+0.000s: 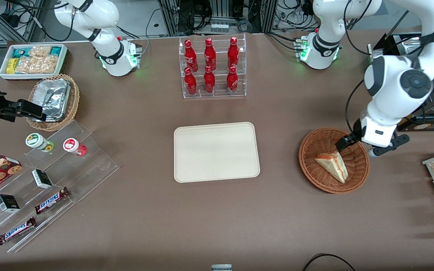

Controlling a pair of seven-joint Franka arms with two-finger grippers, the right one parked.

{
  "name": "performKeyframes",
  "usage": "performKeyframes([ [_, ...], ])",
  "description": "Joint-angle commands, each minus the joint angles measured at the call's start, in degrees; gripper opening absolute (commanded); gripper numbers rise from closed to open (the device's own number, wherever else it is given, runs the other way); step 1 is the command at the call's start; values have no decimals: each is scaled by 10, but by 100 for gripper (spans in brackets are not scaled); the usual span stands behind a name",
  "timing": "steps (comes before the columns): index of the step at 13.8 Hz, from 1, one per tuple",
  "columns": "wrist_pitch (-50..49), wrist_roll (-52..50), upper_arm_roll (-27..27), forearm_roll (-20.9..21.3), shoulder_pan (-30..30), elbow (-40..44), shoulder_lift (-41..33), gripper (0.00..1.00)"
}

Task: Place sandwich from basket to tray
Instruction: 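Move the left gripper down over the wrapped sandwich in the wicker basket, then close the left gripper on the wrapped sandwich wedge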

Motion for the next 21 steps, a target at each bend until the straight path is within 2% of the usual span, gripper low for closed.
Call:
performKeyframes([
  [1,21,-48,1,8,-2,-10,21,100],
  [6,86,-108,3,8,-1,-10,90,100],
  [13,125,-109,3,7,-1,-6,128,100],
  [17,126,-109,3,7,-1,4,138,91],
  [18,126,-110,3,7,-1,5,139,80],
  [20,125,-110,3,7,-1,12,144,26],
  [21,124,-109,3,7,-1,16,144,4],
])
